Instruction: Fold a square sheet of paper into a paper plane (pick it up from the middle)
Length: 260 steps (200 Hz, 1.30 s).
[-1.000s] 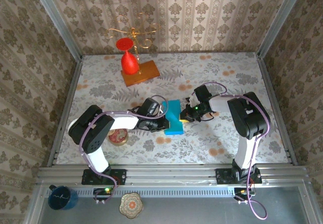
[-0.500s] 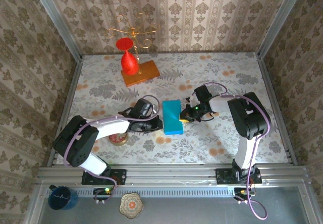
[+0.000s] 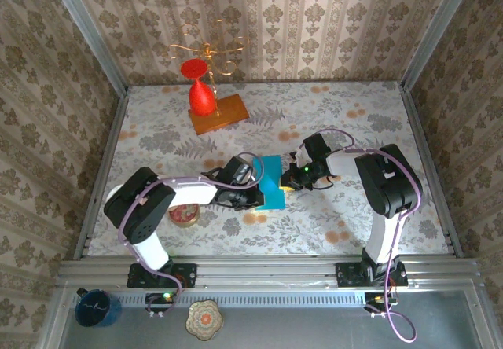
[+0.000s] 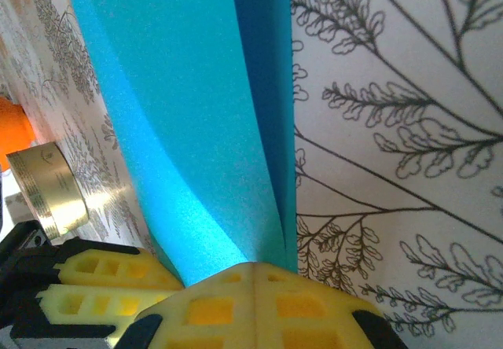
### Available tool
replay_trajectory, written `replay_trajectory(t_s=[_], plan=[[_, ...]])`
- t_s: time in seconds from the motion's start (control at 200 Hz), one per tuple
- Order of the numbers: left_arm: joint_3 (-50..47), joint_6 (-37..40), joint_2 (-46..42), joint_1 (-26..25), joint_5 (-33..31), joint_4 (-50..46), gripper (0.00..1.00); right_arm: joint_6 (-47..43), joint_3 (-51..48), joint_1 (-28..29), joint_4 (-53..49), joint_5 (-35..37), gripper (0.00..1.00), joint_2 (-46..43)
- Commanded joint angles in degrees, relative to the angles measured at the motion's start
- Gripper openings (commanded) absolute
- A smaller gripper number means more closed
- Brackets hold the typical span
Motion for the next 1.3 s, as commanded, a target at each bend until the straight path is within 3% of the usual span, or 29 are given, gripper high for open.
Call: replay_trajectory(t_s=[0.0, 0.11, 0.33, 0.435, 0.59, 0.855, 0.92, 1.18, 1.295], plan=[[-4.78, -1.10, -0.61, -1.06, 0.77, -5.65, 0.12, 1.43, -4.94, -1.51, -10.06, 19.16, 0.05, 5.50], [-6.64, 0.37, -1.99, -1.56, -0.88, -12.90, 0.11, 1.83, -5.03, -1.87, -9.92, 19.90, 0.05, 5.22], [-5.11, 2.78, -9.65, -1.28, -4.71, -17.77, 0.12, 2.48, -3.48, -1.95, -10.68, 19.78, 0.05, 3.97], [-3.58, 3.47, -14.01, 0.80, -5.86, -15.78, 0.15, 2.84, -2.13, -1.98, -10.04, 18.16, 0.06, 2.13], [-3.34, 4.25, -18.28, 5.15, -6.80, -8.27, 0.30, 3.09, 1.38, -1.87, -8.98, 14.75, 0.09, -1.36], [3.45, 8.83, -12.92, 11.38, 0.11, -6.37, 0.47, 9.17, 1.96, -1.37, -6.93, 13.03, 0.31, -15.58], [5.53, 8.76, -10.92, 11.31, 1.75, -5.94, 0.48, 11.09, 0.45, -1.14, -6.19, 14.01, 0.38, -18.53], [14.84, 11.33, -1.51, 8.36, 5.15, -7.79, 0.48, 18.41, -7.21, -0.92, 0.73, 17.08, 0.49, -23.50], [18.08, 12.53, 2.70, 8.07, 6.85, -8.29, 0.48, 18.92, -7.43, -0.92, -0.92, 17.53, 0.48, -22.13]])
